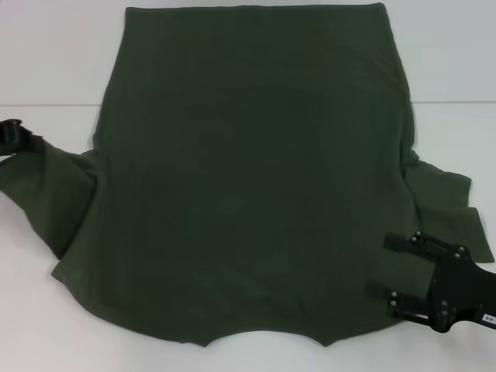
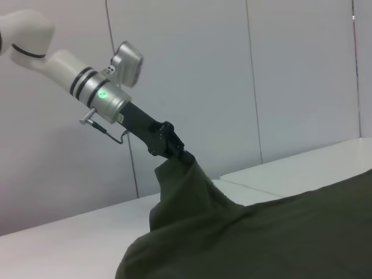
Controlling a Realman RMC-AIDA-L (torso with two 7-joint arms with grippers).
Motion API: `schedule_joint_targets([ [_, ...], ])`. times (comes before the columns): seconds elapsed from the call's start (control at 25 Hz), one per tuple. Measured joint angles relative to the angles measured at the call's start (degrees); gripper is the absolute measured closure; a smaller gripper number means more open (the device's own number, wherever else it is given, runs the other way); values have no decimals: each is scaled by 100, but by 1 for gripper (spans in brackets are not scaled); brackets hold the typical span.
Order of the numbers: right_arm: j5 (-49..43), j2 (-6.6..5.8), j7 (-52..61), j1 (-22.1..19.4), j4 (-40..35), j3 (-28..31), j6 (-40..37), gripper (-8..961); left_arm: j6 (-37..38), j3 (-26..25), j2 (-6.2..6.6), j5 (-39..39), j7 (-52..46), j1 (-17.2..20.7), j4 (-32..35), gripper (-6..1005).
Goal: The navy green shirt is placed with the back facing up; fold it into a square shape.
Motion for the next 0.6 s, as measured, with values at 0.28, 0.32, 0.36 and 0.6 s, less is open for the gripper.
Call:
schedule_joint_targets([
  [0.28,-4,0,0,3,0,0,-21,96,-47,23,13,206,-60,-33,51,997],
  [0.32,-5,0,0,2,0,0,-21,96,-60,22,13,244,-64,-49,52,997],
  [0.36,-5,0,0,3,0,0,-21,96,-68,21,16,273,-71,-70,56,998],
  [0.6,-7,0,0,3,0,0,-20,97,53,57,-13,298,-191,-193,96,998],
])
